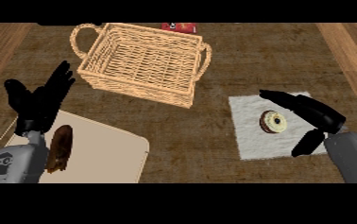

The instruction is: Pick the cupcake from the placemat and place it in the basket

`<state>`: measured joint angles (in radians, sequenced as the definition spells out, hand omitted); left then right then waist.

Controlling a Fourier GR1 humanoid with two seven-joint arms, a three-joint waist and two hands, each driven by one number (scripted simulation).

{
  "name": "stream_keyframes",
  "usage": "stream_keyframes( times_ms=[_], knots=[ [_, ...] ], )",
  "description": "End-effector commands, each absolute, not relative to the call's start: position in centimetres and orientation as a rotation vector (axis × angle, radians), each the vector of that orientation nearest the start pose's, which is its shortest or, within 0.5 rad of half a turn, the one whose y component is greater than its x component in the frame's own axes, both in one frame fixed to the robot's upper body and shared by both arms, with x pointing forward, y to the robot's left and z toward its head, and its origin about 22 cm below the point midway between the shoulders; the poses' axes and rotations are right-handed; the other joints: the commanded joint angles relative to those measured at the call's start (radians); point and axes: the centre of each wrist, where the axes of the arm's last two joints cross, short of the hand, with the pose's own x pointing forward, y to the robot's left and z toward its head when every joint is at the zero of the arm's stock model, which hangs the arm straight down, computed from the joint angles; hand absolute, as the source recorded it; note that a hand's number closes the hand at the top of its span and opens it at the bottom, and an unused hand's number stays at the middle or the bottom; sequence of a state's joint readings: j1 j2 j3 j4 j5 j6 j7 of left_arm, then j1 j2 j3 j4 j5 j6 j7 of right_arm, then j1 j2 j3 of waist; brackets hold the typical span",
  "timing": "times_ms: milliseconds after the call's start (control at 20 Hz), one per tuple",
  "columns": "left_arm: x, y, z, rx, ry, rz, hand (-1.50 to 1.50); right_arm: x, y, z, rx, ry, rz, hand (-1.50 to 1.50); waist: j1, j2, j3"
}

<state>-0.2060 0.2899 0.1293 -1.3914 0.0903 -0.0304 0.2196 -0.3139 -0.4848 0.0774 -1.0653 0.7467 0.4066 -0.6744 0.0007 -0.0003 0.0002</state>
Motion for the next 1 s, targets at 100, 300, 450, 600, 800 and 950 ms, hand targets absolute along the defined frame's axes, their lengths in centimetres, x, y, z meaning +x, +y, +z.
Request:
stream_keyframes(
  times_ms=[100,300,450,600,800,950],
  knots=[
    [28.6,30.6,3.9,0.170,-1.383,-0.075,0.00,31.9,-34.2,-1.1,-0.164,-1.437,1.445,-1.50,0.006,0.001,0.000],
    [28.7,30.1,4.5,0.172,-1.380,-0.070,0.00,31.6,-32.2,-1.8,-0.205,-1.443,1.614,1.50,0.012,0.000,0.001],
    [29.0,31.8,4.6,0.192,-1.377,-0.069,0.00,31.9,-30.2,-2.3,-0.209,-1.453,1.590,1.50,0.003,0.000,0.000],
    [27.3,31.6,3.5,0.199,-1.392,-0.064,0.00,31.9,-30.4,-2.7,-0.215,-1.444,1.587,1.50,0.004,0.000,0.000],
    [29.2,31.3,3.6,0.200,-1.389,-0.072,0.00,30.9,-16.4,-4.6,-0.192,-1.490,1.476,1.50,-0.001,-0.009,-0.005],
    [29.0,30.5,3.3,0.173,-1.377,-0.101,0.00,30.6,-13.9,-4.5,-0.209,-1.453,1.467,1.50,0.048,-0.013,-0.005]
  ],
)
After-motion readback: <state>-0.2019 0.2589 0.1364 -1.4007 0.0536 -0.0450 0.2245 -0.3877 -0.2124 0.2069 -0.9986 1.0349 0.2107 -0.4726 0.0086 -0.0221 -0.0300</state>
